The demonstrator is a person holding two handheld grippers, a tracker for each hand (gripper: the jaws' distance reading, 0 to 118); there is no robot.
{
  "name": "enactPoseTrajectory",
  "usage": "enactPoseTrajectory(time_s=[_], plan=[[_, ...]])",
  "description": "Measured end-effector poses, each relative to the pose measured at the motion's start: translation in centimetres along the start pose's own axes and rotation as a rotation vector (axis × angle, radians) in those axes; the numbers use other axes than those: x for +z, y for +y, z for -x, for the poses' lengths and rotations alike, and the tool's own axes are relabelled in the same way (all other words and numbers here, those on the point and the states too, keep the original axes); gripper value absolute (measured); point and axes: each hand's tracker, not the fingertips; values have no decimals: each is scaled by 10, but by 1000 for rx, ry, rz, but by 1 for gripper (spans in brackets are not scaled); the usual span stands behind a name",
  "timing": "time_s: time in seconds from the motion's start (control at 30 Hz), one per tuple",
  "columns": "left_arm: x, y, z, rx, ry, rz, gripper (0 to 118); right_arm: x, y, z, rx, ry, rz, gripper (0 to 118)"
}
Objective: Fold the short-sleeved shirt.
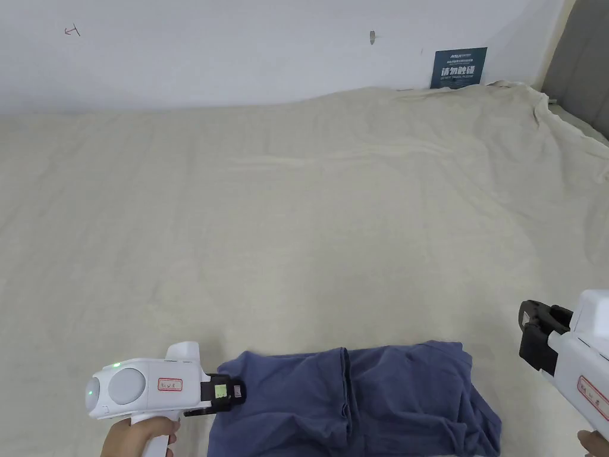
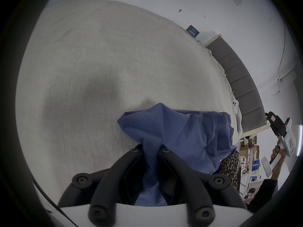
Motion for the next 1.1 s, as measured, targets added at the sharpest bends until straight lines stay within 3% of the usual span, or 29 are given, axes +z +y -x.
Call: enactPoseTrajectory(time_s=[0.33, 0.77, 0.93, 1.1], plan=[[48, -2, 15, 11, 24, -33, 8, -1, 6, 3, 0, 11, -9, 0], [135, -9, 67, 63, 217, -80, 7, -3, 7, 22, 20, 62, -16, 0], [145, -3, 20, 115, 201, -74, 8, -3, 6, 24, 22, 78, -18, 0], [135, 17, -52, 23, 77, -44, 8, -4, 5, 22, 16, 88, -13, 0]])
